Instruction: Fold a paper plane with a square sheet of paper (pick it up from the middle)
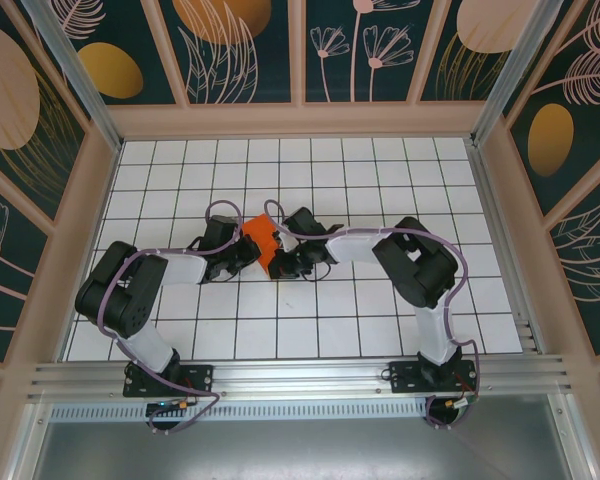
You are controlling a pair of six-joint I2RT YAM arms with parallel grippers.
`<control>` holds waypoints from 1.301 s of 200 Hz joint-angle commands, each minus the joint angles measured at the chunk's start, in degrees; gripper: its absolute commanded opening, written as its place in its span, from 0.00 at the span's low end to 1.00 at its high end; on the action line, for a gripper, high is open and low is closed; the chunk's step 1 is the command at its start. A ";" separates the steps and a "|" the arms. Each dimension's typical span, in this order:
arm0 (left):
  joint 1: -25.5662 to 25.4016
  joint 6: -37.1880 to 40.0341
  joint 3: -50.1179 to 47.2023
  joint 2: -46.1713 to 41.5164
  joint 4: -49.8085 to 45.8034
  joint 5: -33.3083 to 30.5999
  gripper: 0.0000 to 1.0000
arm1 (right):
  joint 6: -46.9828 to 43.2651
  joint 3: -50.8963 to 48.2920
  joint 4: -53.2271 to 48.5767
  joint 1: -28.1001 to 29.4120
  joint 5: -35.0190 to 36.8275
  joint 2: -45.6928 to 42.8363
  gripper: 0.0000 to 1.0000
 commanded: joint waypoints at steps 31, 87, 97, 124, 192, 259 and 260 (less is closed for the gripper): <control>0.29 1.30 -1.36 1.09 -2.04 -2.50 0.03 | -0.43 0.69 -2.88 0.65 2.70 1.05 0.09; 0.33 1.70 -1.10 0.97 -2.07 -2.59 0.03 | -1.66 3.34 -4.68 0.49 3.13 -2.76 0.09; 0.33 2.23 -1.01 1.05 -1.89 -2.55 0.03 | -1.58 3.16 -3.29 0.37 3.15 -4.55 0.09; 0.27 3.32 0.15 1.12 -2.85 -2.68 0.03 | -0.34 2.65 -0.14 -1.30 5.30 -6.19 0.10; 0.28 3.39 2.01 1.45 -4.69 -1.56 0.03 | 0.28 7.07 -0.21 -4.62 3.81 1.48 0.10; 0.33 4.10 2.79 3.05 -6.42 -1.69 0.03 | -1.31 11.93 -3.19 -5.62 6.08 6.91 0.10; 0.33 4.13 2.82 3.13 -6.44 -1.66 0.03 | -1.31 11.93 -3.25 -5.66 6.16 6.96 0.10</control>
